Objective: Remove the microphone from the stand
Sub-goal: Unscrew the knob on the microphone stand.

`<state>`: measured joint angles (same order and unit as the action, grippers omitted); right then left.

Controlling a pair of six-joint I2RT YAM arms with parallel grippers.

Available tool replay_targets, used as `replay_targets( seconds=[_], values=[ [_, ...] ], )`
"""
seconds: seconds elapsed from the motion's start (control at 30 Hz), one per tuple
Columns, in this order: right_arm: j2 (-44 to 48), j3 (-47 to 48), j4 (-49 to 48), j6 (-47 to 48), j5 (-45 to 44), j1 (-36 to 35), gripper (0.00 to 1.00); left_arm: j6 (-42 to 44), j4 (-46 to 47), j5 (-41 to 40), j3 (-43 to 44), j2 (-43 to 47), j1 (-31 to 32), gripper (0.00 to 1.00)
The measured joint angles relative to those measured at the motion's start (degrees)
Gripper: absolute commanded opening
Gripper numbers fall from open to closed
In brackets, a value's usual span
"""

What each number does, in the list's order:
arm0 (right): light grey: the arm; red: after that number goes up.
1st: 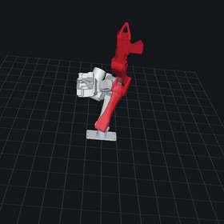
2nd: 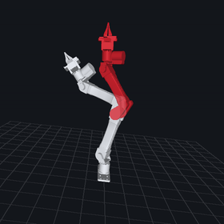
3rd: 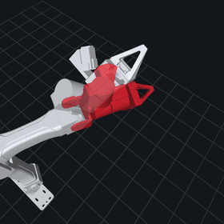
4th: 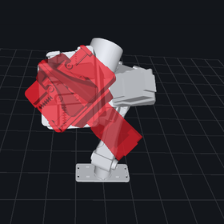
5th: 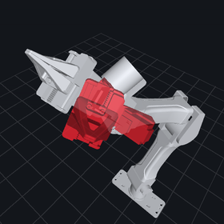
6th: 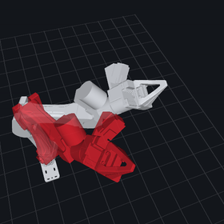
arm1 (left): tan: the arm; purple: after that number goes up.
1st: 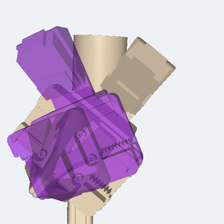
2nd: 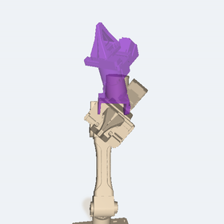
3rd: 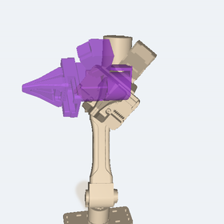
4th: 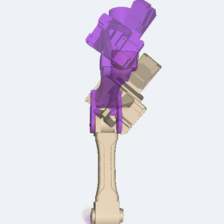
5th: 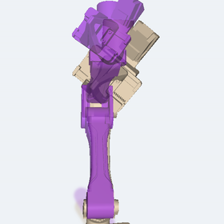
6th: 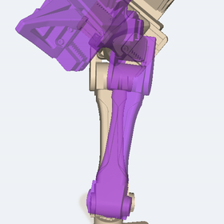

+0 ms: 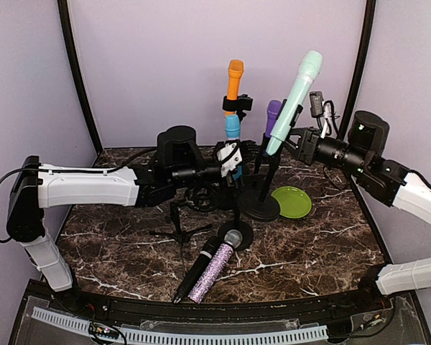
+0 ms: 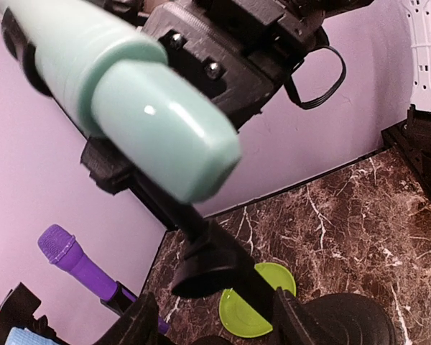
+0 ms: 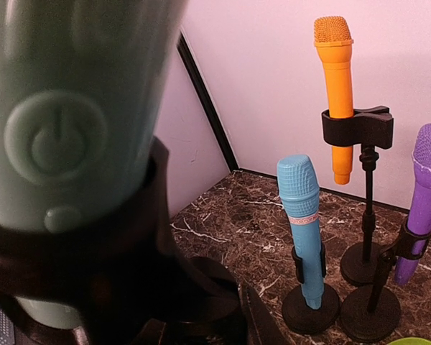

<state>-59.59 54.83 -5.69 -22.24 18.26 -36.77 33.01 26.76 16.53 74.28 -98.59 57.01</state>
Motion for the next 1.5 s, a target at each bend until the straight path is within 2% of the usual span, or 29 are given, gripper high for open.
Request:
replay_targets(
  seconds=[0.47, 0.73, 0.87, 1.3, 1.5],
  values=[
    [-1.22, 0.79, 1.51, -0.33, 0.63, 0.00, 0.00, 7.02, 1.20, -1.14, 0.02, 0.02, 1.97, 0.48],
    [-1.77, 0.79, 2.49, -0.35, 1.25, 0.00, 0.00, 8.66, 2.67, -2.21, 0.04, -0.07, 3.30, 0.33],
    [-1.77, 0.79, 2.58, -0.35, 1.27, 0.00, 0.00, 8.85, 3.39, -2.69, 0.04, -0.24, 3.45, 0.22],
    [-1.77, 0.79, 2.78, -0.11, 1.01, 0.02, 0.00, 6.32, 3.80, -5.22, 0.72, -0.90, 3.91, 0.01],
    [-1.77, 0.79, 2.82, -0.13, 1.03, 0.00, 0.00, 0.50, 3.17, -6.93, 2.71, -1.73, 3.96, 0.00]
  ],
)
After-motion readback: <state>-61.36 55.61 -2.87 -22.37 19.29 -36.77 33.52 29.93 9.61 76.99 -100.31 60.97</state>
